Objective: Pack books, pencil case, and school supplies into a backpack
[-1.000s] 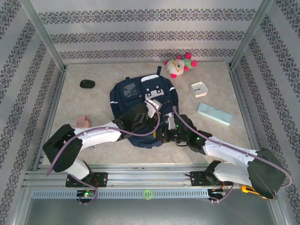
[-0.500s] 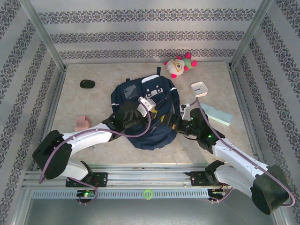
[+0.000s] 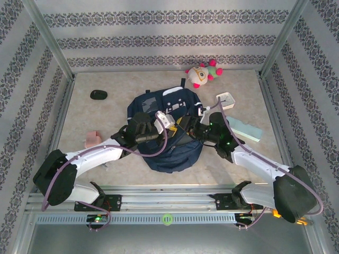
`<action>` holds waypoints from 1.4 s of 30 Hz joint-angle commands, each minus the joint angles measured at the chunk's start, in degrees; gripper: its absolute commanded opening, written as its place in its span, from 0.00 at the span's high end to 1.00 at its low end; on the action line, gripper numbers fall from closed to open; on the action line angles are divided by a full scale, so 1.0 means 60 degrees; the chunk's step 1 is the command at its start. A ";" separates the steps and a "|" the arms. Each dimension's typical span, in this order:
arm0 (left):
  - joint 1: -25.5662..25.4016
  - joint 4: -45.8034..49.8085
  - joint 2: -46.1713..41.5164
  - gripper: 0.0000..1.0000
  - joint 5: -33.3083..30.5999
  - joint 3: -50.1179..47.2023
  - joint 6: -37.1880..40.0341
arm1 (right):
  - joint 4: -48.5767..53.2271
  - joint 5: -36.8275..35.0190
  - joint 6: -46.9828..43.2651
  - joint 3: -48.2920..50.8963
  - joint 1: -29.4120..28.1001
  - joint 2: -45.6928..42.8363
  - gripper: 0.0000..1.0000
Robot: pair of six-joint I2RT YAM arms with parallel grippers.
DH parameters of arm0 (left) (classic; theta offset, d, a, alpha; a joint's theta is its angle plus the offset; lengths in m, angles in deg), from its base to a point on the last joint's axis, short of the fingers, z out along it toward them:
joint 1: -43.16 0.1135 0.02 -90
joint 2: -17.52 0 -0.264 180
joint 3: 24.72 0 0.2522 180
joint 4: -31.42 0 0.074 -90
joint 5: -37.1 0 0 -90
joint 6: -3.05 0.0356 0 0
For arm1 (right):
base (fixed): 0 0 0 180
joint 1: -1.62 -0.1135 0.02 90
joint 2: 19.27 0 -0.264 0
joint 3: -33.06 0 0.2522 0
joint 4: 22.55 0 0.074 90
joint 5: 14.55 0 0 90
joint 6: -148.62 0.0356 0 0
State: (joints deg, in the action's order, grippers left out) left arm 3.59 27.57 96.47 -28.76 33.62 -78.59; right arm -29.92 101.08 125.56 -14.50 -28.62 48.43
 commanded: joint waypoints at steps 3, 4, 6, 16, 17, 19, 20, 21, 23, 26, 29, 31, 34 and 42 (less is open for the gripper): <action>0.0508 0.0304 -0.0465 0.98 -0.0430 0.0869 0.0428 | -0.1308 -0.2109 0.0737 0.0152 -0.0748 -0.0114 1.00; 0.0732 0.0462 -0.0497 0.93 -0.0361 0.0928 0.0225 | -0.1581 -0.2568 0.0815 0.0244 -0.0937 -0.0113 1.00; 0.0964 0.0907 -0.0743 0.82 -0.0230 0.0979 0.0040 | -0.1907 -0.3210 0.0943 0.0241 -0.1167 -0.0084 1.00; 0.0985 0.5888 -0.3501 0.49 -0.1754 0.0690 -0.3179 | -0.2329 -0.4769 0.0552 -0.0631 -0.1871 0.0551 1.00; 0.0985 0.6286 -0.3767 0.48 -0.1847 0.0495 -0.3728 | -0.2332 -0.4854 0.0538 -0.0664 -0.1933 0.0594 1.00; 0.0976 0.6544 -0.4245 0.45 -0.1621 0.0009 -0.4682 | -0.2332 -0.4953 0.0504 -0.0716 -0.2011 0.0642 1.00; 0.0970 0.6446 -0.4445 0.42 -0.1417 -0.0319 -0.5080 | -0.2328 -0.4975 0.0504 -0.0735 -0.2037 0.0677 1.00; 0.0970 0.6311 -0.4596 0.39 -0.1277 -0.0587 -0.5278 | -0.2324 -0.4967 0.0504 -0.0752 -0.2053 0.0715 1.00; 0.0955 0.5910 -0.4794 0.37 -0.1334 -0.1093 -0.5552 | -0.2353 -0.4965 0.0519 -0.0803 -0.2098 0.0780 1.00; 0.0956 0.5167 -0.4600 0.36 -0.1142 -0.1451 -0.5819 | -0.2339 -0.4910 0.0505 -0.0906 -0.2134 0.0892 1.00; 0.0903 0.4759 -0.3900 0.33 -0.0712 -0.1459 -0.5979 | -0.2338 -0.4848 0.0512 -0.1027 -0.2156 0.0998 1.00; 0.0854 0.4643 -0.3498 0.32 -0.0682 -0.1398 -0.5953 | -0.2352 -0.4828 0.0520 -0.1086 -0.2161 0.1061 1.00; 0.0775 0.4298 -0.3157 0.32 -0.0476 -0.1367 -0.5993 | -0.2349 -0.4784 0.0530 -0.1156 -0.2168 0.1137 1.00; 0.0411 0.3279 -0.2716 0.37 0.0031 -0.1511 -0.6365 | -0.2396 -0.4749 0.0538 -0.1262 -0.2168 0.1263 1.00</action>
State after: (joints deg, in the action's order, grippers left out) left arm 7.26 52.68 79.78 -31.04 24.72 -114.74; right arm -36.89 74.80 130.69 -18.48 -41.39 56.23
